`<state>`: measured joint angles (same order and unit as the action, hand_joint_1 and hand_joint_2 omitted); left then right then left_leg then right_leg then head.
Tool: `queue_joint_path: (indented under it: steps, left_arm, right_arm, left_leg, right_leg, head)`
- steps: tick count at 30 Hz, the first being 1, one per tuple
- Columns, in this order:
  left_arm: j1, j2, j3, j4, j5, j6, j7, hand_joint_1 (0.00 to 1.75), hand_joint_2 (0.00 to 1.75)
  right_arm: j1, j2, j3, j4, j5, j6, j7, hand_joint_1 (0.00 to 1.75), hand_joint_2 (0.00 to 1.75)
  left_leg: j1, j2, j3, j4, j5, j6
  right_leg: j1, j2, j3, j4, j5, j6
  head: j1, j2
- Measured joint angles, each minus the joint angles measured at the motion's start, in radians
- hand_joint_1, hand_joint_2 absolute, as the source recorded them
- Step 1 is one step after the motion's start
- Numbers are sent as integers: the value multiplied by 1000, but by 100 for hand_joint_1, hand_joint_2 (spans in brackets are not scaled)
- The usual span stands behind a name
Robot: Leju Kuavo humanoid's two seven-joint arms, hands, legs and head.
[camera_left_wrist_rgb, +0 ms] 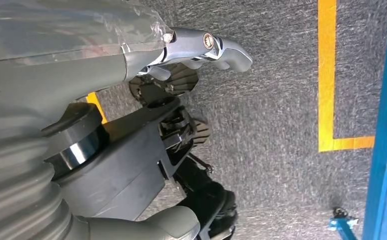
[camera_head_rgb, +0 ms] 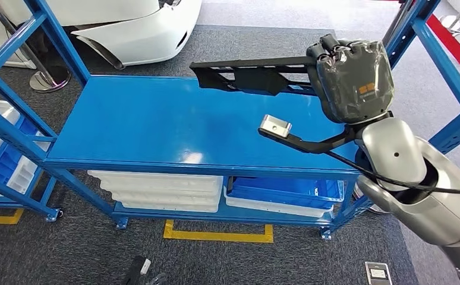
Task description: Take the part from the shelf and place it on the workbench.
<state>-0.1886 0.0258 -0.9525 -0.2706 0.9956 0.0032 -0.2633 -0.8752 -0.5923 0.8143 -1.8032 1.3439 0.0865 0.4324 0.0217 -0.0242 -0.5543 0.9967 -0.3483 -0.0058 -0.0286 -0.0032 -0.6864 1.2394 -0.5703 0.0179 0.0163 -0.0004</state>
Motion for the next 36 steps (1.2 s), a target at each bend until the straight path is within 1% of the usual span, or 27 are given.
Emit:
queue_joint_path:
  steps: [1,2,3,4,5,6,8,10,12,13,14,15,17,18,19,20,22,24,25,27,28,29,30,32,33,34,36]
  left_arm:
    - [0,0,0,0,0,0,0,0,175]
    - [-1,0,0,0,0,0,0,0,175]
    - [-2,0,0,0,0,0,0,0,175]
    - [-2,0,0,0,0,0,0,0,175]
    - [-2,1,0,0,0,0,0,0,175]
    - [0,0,0,0,0,0,0,0,175]
    - [1,0,0,0,0,0,0,0,175]
    - [-2,0,0,0,0,0,1,0,175]
    - [-2,0,0,0,0,0,1,0,175]
    - [-2,0,0,0,0,0,2,0,175]
    - [-1,0,0,0,0,0,2,0,175]
    - [-1,0,0,0,0,0,3,0,175]
    - [-2,1,0,0,-1,0,3,0,175]
    - [-2,2,0,0,-1,1,3,0,175]
    - [-2,3,0,0,-1,1,3,0,175]
    - [-3,3,0,0,-1,1,3,0,175]
    - [-3,3,0,0,-2,1,3,0,175]
    - [-3,3,1,0,-2,1,3,0,175]
    - [-4,3,1,0,-2,0,3,0,175]
    - [-4,1,1,0,-2,-1,3,0,175]
    - [-4,0,1,0,-2,-2,3,0,175]
    - [-3,-1,1,0,-2,-2,3,0,175]
    - [-3,-2,1,0,-2,-3,3,0,175]
    - [-4,-2,1,0,-3,-3,3,0,175]
    - [-5,-2,2,0,-4,-3,3,0,175]
    - [-5,-2,2,0,-6,-4,3,0,175]
    - [-5,-3,3,0,-8,-4,3,0,175]
  right_arm:
    - [0,0,0,0,0,0,0,175,175]
    - [0,0,0,0,0,0,0,175,175]
    - [1,-1,0,0,0,0,0,175,175]
    - [2,-1,0,-1,0,0,0,175,175]
    - [3,-2,1,-2,0,0,1,175,175]
    - [4,-2,0,-2,0,0,1,175,175]
    - [4,-2,0,-3,0,0,1,175,175]
    - [3,-2,0,-3,0,0,1,175,175]
    - [3,-2,0,-3,-2,0,1,175,175]
    - [3,-2,0,-3,-4,0,2,175,175]
    - [3,-2,0,-3,-6,-1,2,175,175]
    - [3,-2,0,-3,-8,-1,2,175,175]
    - [2,-2,0,-3,-12,-2,2,175,175]
    - [2,-2,0,-3,-14,-2,2,175,175]
    - [2,-2,0,-3,-15,-2,3,175,175]
    - [2,-2,0,-3,-16,-2,4,175,175]
    - [3,-2,-1,-3,-17,-2,4,175,175]
    - [1,-3,-1,-4,-17,-2,5,175,175]
    - [0,-3,-2,-4,-18,-3,5,175,175]
    - [-1,-3,-1,-4,-19,-3,5,175,175]
    - [-1,-4,-1,-4,-20,-3,5,175,175]
    - [0,-4,-1,-4,-20,-3,5,175,175]
    - [0,-4,-1,-4,-21,-3,5,175,175]
    - [0,-4,-1,-4,-23,-3,5,175,175]
    - [0,-4,-1,-4,-24,-3,5,175,175]
    - [-1,-4,-1,-4,-25,-3,6,175,175]
    - [1,-5,-2,-4,-26,-3,7,175,175]
  left_leg:
    - [5,-5,0,9,-8,-7]
    - [7,-10,-2,19,-16,-16]
    - [9,-14,-7,30,-23,-24]
    - [9,-18,-14,39,-27,-32]
    - [8,-21,-19,42,-27,-38]
    - [9,-23,-22,45,-27,-43]
    - [9,-17,-27,55,-37,-52]
    - [7,1,-60,132,-81,-56]
    - [4,14,-127,268,-136,-54]
    - [2,15,-154,319,-148,-50]
    - [-2,16,-167,338,-143,-44]
    - [-8,16,-161,317,-118,-34]
    - [-24,18,-109,194,-46,-4]
    - [-30,21,-84,134,-20,9]
    - [-36,24,-67,92,-7,18]
    - [-39,27,-60,71,-6,23]
    - [-40,28,-53,47,1,23]
    - [-34,26,-43,18,17,23]
    - [-30,25,-39,5,24,22]
    - [-29,24,-42,2,30,23]
    - [-28,24,-45,4,30,23]
    - [-27,24,-48,9,30,22]
    - [-25,24,-52,14,29,20]
    - [-20,22,-60,31,23,11]
    - [-20,21,-66,41,19,5]
    - [-20,20,-72,49,17,-2]
    - [-22,19,-80,57,20,-14]
  right_leg:
    - [-5,1,18,-62,43,6]
    - [-7,7,38,-117,74,12]
    - [-8,13,53,-160,89,13]
    - [-8,19,58,-179,90,9]
    - [-5,22,56,-178,82,2]
    - [-4,21,54,-179,80,-9]
    - [-3,16,52,-176,79,-23]
    - [-1,8,55,-178,78,-34]
    - [6,2,55,-178,77,-40]
    - [10,-1,56,-178,76,-43]
    - [15,-3,57,-178,75,-44]
    - [20,-4,59,-178,74,-46]
    - [29,-6,64,-179,73,-49]
    - [31,-8,65,-180,73,-50]
    - [30,-9,64,-180,73,-50]
    - [28,-12,62,-181,75,-48]
    - [24,-17,61,-186,79,-39]
    - [24,-13,55,-171,63,-29]
    - [23,-8,41,-137,39,-24]
    - [17,-1,-9,-23,-20,-12]
    - [14,-1,-32,30,-39,-7]
    - [10,-1,-41,54,-41,-2]
    - [7,-1,-34,42,-24,3]
    - [1,0,25,-72,33,12]
    - [0,3,52,-128,53,11]
    - [0,6,68,-164,63,6]
    - [4,10,68,-176,65,-12]
  head:
    - [2,0]
    - [6,0]
    - [10,0]
    - [11,0]
    - [10,0]
    - [7,0]
    - [-4,0]
    - [-20,0]
    - [-35,0]
    - [-41,0]
    - [-46,0]
    - [-52,0]
    - [-59,0]
    - [-58,0]
    - [-57,0]
    - [-56,0]
    - [-61,0]
    - [-60,0]
    - [-55,0]
    - [-43,0]
    - [-38,0]
    - [-34,0]
    - [-31,0]
    - [-23,0]
    - [-18,0]
    - [-15,0]
    - [-16,0]
